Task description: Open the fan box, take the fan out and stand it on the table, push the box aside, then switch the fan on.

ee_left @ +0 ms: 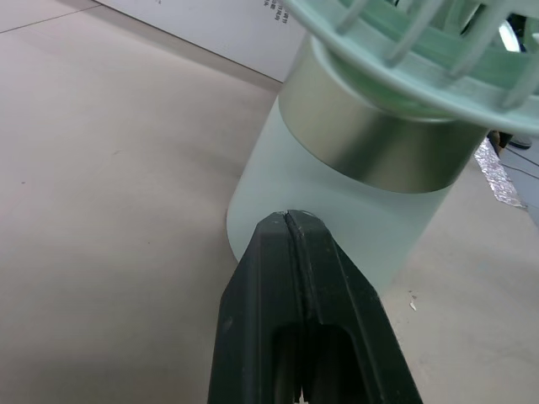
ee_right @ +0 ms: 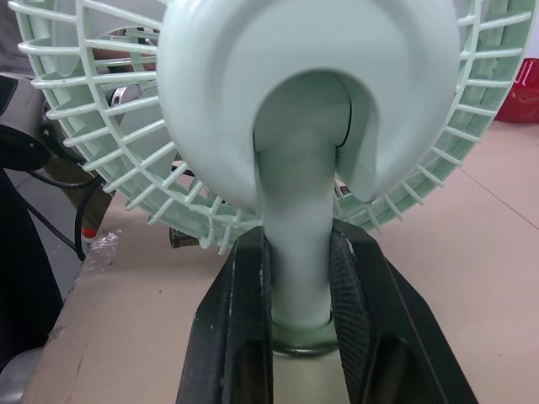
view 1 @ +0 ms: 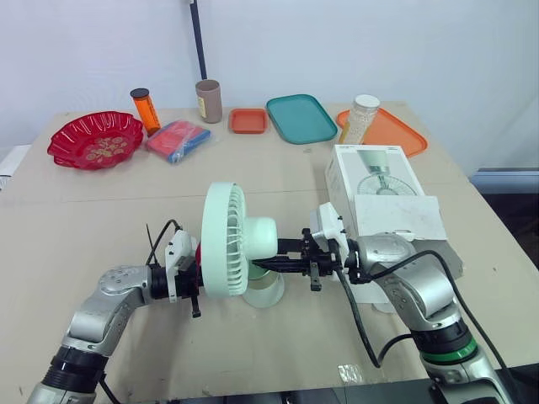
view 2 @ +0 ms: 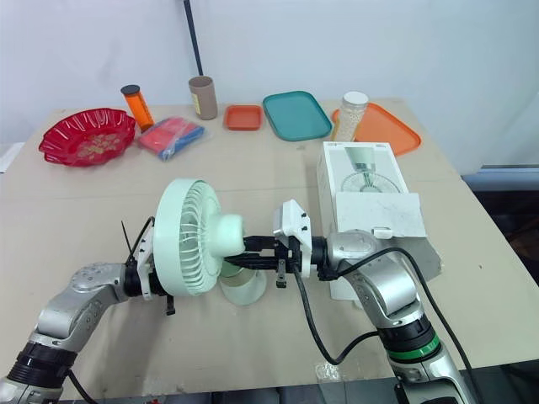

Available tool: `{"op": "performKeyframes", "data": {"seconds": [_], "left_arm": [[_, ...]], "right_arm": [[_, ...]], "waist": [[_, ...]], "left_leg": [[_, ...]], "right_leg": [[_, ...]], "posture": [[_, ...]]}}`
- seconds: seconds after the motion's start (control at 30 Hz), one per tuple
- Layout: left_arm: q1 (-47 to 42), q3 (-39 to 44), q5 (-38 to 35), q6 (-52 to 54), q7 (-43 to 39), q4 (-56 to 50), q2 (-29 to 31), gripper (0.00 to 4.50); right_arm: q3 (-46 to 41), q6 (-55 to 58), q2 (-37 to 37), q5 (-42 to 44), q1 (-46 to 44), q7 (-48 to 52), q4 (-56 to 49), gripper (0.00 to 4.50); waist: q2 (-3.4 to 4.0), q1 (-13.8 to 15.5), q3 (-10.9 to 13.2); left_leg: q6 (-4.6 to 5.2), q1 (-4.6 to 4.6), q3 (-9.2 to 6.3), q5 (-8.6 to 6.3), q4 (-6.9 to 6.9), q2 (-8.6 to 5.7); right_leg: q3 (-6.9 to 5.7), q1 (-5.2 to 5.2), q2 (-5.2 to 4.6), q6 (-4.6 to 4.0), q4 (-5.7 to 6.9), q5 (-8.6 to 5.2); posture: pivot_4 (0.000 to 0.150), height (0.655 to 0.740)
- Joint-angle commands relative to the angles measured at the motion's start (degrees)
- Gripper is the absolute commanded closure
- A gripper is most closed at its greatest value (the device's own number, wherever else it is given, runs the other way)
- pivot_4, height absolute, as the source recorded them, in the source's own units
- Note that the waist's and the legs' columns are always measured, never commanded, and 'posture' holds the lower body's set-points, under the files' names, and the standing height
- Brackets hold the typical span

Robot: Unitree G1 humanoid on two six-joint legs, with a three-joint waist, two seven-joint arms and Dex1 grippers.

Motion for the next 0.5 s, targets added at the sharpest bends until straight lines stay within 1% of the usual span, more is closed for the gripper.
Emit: {"op": "performKeyframes", "data": {"seconds": [0.03, 0.5], "left_arm": [[-0.2, 0.1, -0.6, 0.3, -1.1, -1.7, 0.8, 4.48], [-1.3, -1.9, 0.0, 0.6, -2.1, -1.3, 0.0, 4.48]], "right_arm": [[0.8, -0.6, -0.1, -0.2, 0.0, -0.2, -1.7, 4.06], [1.6, -1.3, -0.1, -0.5, 0.3, -0.1, -1.6, 4.06]], "waist": [[0.0, 0.0, 0.0], [0.0, 0.0, 0.0]], "left_leg": [[0.0, 0.01, 0.0, 0.0, 0.0, 0.0], [0.02, 0.28, -0.01, -0.01, -0.01, -0.01]], "right_leg": [[0.0, 0.01, 0.0, 0.0, 0.0, 0.0], [0.0, 0.3, 0.0, 0.0, -0.01, 0.0]], "posture": [[0.15, 0.74], [0.15, 0.74]]}}
